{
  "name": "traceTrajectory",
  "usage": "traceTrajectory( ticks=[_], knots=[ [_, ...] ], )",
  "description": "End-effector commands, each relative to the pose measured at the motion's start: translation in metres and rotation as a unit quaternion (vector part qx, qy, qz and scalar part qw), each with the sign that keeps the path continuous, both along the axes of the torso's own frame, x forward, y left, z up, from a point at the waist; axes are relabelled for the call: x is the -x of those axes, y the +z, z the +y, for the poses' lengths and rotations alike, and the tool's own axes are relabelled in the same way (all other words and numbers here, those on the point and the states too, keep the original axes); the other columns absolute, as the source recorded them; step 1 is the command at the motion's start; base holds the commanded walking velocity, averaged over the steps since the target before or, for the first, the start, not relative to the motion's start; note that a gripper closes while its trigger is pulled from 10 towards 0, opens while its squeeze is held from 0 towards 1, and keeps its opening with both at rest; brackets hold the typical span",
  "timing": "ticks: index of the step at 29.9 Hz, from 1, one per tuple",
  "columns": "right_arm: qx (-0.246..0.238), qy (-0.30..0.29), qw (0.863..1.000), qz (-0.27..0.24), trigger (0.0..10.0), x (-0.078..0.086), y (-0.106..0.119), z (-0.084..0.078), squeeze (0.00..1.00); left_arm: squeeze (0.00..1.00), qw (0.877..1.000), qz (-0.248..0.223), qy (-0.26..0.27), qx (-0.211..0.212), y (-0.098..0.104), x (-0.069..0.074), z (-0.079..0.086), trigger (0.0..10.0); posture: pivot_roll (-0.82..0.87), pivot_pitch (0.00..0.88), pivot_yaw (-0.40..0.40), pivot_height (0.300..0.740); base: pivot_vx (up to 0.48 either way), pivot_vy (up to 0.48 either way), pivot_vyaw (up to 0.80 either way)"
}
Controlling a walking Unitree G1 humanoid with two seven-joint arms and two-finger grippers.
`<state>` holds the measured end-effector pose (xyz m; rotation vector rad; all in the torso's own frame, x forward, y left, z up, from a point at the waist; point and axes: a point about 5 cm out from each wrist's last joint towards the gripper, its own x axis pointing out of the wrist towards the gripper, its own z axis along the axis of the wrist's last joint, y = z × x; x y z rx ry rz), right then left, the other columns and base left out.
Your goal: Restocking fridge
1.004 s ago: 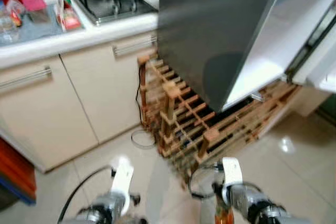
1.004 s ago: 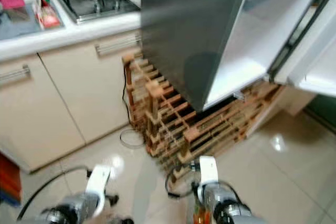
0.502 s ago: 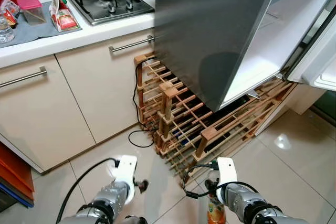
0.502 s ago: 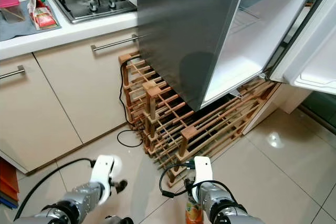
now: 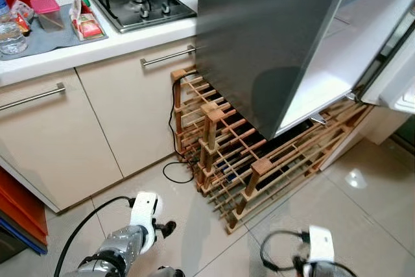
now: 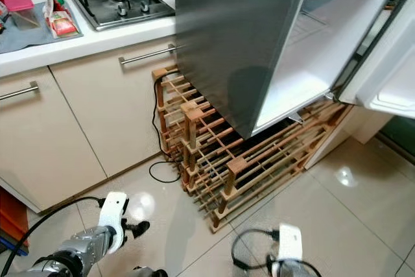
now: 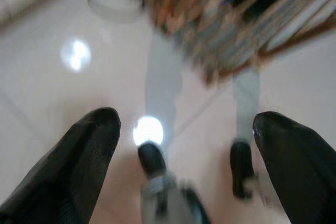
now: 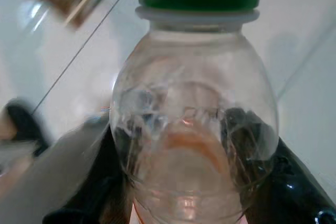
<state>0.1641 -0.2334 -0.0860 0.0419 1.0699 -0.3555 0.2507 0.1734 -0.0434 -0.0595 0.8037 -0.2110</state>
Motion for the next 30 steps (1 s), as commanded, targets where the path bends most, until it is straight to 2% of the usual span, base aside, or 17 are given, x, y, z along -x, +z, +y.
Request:
traceTrajectory(
  ticks=[1,2,4,6,8,9,10,13,16,19,20,23,25,26,27,30],
  knots=[
    [0.065,0.018,0.990,-0.124,10.0,-0.052,0.036,-0.022,0.00,0.00,0.992,-0.122,-0.025,-0.004,0.036,-0.038,-0.010,10.0,-0.11,0.000,-0.007,0.740,0.000,0.000,0.00],
    [0.065,0.018,0.990,-0.124,10.0,-0.052,0.036,-0.022,0.00,0.00,0.992,-0.122,-0.025,-0.004,0.036,-0.038,-0.010,10.0,-0.11,0.000,-0.007,0.740,0.000,0.000,0.00],
    [0.096,0.044,0.980,-0.171,10.0,-0.071,0.050,-0.020,0.00,0.00,0.983,-0.180,-0.014,0.029,0.057,-0.055,-0.017,10.0,-0.11,0.000,-0.009,0.740,0.000,0.000,0.00],
    [0.136,0.066,0.958,-0.245,10.0,-0.099,0.074,-0.011,0.00,0.00,0.967,-0.248,-0.025,0.047,0.081,-0.069,-0.028,10.0,-0.12,0.000,-0.018,0.740,0.000,0.000,0.00],
    [0.159,0.072,0.939,-0.296,10.0,-0.114,0.091,-0.002,0.00,0.00,0.960,-0.273,-0.029,0.063,0.092,-0.074,-0.033,10.0,-0.12,0.000,-0.014,0.740,0.000,0.000,0.00],
    [0.159,0.072,0.939,-0.296,10.0,-0.114,0.091,-0.002,0.00,0.00,0.960,-0.273,-0.029,0.063,0.092,-0.074,-0.033,10.0,-0.12,0.000,-0.014,0.740,0.000,0.000,0.00],
    [0.171,0.085,0.909,-0.370,10.0,-0.132,0.115,0.012,0.00,0.00,0.945,-0.317,-0.026,0.075,0.107,-0.080,-0.035,10.0,-0.12,0.000,-0.010,0.740,0.000,0.000,0.00],
    [0.148,0.104,0.870,-0.458,10.0,-0.150,0.145,0.033,0.00,0.00,0.921,-0.382,-0.041,0.057,0.127,-0.082,-0.037,10.0,-0.12,0.000,-0.002,0.740,0.000,0.000,0.00],
    [0.101,0.147,0.828,-0.532,10.0,-0.162,0.175,0.061,0.00,0.00,0.910,-0.409,-0.033,0.056,0.143,-0.084,-0.038,10.0,-0.12,0.000,0.005,0.740,0.000,0.000,0.00],
    [0.065,0.184,0.794,-0.576,10.0,-0.164,0.195,0.084,0.00,0.00,0.900,-0.434,-0.001,0.036,0.157,-0.083,-0.028,10.0,-0.12,0.000,0.006,0.740,0.000,0.000,0.00],
    [0.055,0.191,0.786,-0.585,10.0,-0.164,0.200,0.090,0.00,0.00,0.898,-0.439,0.006,0.026,0.160,-0.080,-0.023,10.0,-0.12,0.000,0.004,0.740,0.000,0.000,0.00],
    [0.045,0.196,0.781,-0.591,10.0,-0.157,0.204,0.097,0.00,0.00,0.896,-0.443,0.029,0.033,0.166,-0.068,-0.012,10.0,-0.11,0.000,-0.004,0.740,0.000,0.000,0.00],
    [0.041,0.195,0.786,-0.585,10.0,-0.152,0.200,0.096,0.00,0.00,0.891,-0.450,0.042,0.043,0.170,-0.060,-0.007,10.0,-0.11,0.000,-0.004,0.740,0.000,0.000,0.00],
    [0.037,0.196,0.798,-0.569,10.0,-0.146,0.190,0.094,0.00,0.00,0.884,-0.465,0.031,0.030,0.176,-0.055,-0.012,10.0,-0.10,0.000,-0.013,0.740,0.000,0.000,0.00],
    [0.035,0.195,0.805,-0.559,10.0,-0.143,0.184,0.093,0.00,0.00,0.882,-0.468,0.034,0.041,0.178,-0.054,-0.015,10.0,-0.10,0.000,-0.012,0.740,0.000,-0.251,0.00],
    [0.032,0.195,0.812,-0.549,10.0,-0.140,0.180,0.092,0.00,0.00,0.881,-0.470,0.033,0.049,0.181,-0.053,-0.022,10.0,-0.10,0.000,-0.010,0.740,0.000,-0.327,0.00]
  ],
)
